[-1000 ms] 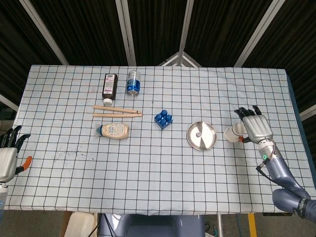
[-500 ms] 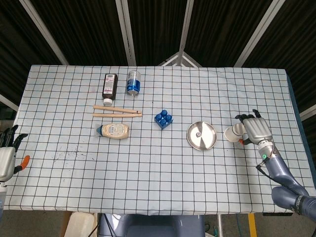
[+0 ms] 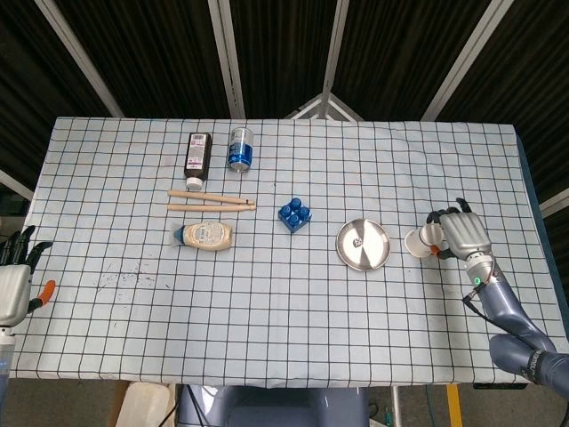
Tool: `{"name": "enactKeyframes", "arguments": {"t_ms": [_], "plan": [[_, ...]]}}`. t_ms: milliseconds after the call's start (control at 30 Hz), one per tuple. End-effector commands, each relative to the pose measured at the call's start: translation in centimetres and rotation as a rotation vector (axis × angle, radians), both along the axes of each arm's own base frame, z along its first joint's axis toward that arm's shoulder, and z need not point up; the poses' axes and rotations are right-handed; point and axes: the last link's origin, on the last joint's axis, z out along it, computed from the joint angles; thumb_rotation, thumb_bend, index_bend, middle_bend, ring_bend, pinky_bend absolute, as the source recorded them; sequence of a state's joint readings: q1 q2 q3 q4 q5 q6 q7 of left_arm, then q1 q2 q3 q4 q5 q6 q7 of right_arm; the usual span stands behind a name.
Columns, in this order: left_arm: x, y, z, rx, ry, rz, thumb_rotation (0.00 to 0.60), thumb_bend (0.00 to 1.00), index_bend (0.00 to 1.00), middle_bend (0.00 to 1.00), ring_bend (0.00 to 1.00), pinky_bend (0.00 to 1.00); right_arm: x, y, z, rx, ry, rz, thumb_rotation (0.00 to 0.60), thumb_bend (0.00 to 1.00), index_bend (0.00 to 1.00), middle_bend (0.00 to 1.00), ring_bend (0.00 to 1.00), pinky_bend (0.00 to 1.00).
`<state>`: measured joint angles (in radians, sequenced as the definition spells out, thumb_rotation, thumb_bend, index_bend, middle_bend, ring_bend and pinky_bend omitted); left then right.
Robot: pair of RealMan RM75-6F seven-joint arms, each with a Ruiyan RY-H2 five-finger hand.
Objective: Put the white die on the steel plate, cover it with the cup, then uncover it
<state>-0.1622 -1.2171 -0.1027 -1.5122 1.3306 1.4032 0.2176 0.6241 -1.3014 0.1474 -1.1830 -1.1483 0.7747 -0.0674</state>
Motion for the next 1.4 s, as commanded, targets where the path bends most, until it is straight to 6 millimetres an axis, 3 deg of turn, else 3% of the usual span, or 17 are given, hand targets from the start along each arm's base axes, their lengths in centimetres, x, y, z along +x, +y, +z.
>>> {"name": "enactKeyframes", "arguments": {"t_ms": [33, 300, 467, 600, 767, 1100, 1400], "plan": [[0.0, 0.0, -0.1, -0.002, 0.001, 0.000, 0.600, 0.47, 0.21, 0.00, 0.00, 0.10, 0.0, 0.0, 0.0, 0.000, 0.000, 0.006, 0.600, 0.37, 0.42, 0.37, 0.25, 0.00], [0.0, 0.0, 0.0, -0.001, 0.002, 0.003, 0.600, 0.47, 0.22, 0.00, 0.00, 0.10, 0.0, 0.2, 0.0, 0.002, -0.006, 0.020, 0.600, 0.39, 0.43, 0.39, 0.26, 0.00], [0.0, 0.1, -0.1, -0.003, -0.002, 0.003, 0.600, 0.47, 0.22, 0.00, 0.00, 0.10, 0.8, 0.1, 1.0, -0.022, -0.005, 0.053, 0.600, 0.39, 0.44, 0.39, 0.25, 0.00], [0.0, 0.0, 0.1, -0.002, -0.009, 0.000, 0.600, 0.47, 0.22, 0.00, 0.00, 0.10, 2.5, 0.0, 2.3, -0.031, -0.012, 0.090, 0.600, 0.39, 0.44, 0.39, 0.25, 0.00], [0.0, 0.0, 0.2, -0.002, -0.016, -0.002, 0.600, 0.47, 0.22, 0.00, 0.00, 0.10, 5.0, 0.3, 2.3, 0.004, -0.052, 0.115, 0.600, 0.39, 0.44, 0.39, 0.26, 0.00], [0.0, 0.1, 0.3, -0.006, -0.025, -0.004, 0.600, 0.47, 0.22, 0.00, 0.00, 0.10, 9.8, 0.1, -0.4, 0.121, -0.069, 0.158, 0.600, 0.39, 0.45, 0.38, 0.26, 0.00], [-0.2, 0.2, 0.3, -0.011, -0.028, 0.000, 0.600, 0.47, 0.22, 0.00, 0.00, 0.10, 12.0, -0.7, -2.9, 0.154, -0.078, 0.177, 0.600, 0.39, 0.45, 0.39, 0.26, 0.00]]}}
